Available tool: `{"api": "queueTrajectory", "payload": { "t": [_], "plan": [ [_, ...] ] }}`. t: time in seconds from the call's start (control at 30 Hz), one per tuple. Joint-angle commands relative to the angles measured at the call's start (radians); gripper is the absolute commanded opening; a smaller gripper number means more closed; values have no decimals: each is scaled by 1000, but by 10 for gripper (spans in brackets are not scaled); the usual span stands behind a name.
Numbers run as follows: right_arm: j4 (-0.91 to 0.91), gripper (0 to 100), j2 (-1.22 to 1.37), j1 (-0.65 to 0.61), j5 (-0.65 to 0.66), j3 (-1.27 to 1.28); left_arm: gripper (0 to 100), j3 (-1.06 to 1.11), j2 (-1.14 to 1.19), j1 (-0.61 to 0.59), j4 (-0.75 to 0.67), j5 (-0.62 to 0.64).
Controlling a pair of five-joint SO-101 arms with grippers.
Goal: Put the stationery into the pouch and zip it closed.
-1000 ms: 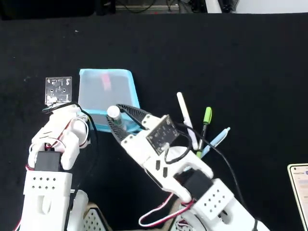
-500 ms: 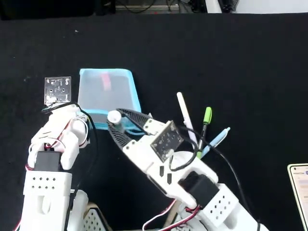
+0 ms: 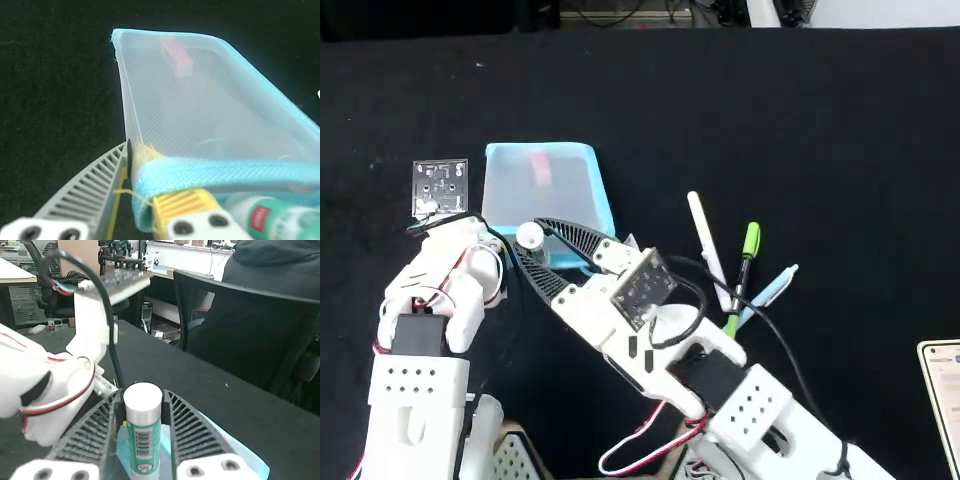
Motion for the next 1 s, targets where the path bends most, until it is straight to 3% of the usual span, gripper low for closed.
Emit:
{"api": "queueTrajectory", "payload": {
  "t": [0.0, 0.5, 0.8, 0.97],
  "plan": [
    [-34, 11, 10, 15, 8, 4, 30, -16, -12, 13, -11, 8],
    [413, 11, -254, 9, 8, 15, 30, -16, -12, 13, -12, 8],
    [505, 11, -338, 14, 8, 12, 30, -16, -12, 13, -12, 8],
    [466, 11, -410, 12, 8, 10, 30, -16, -12, 13, -12, 8]
  ]
}}
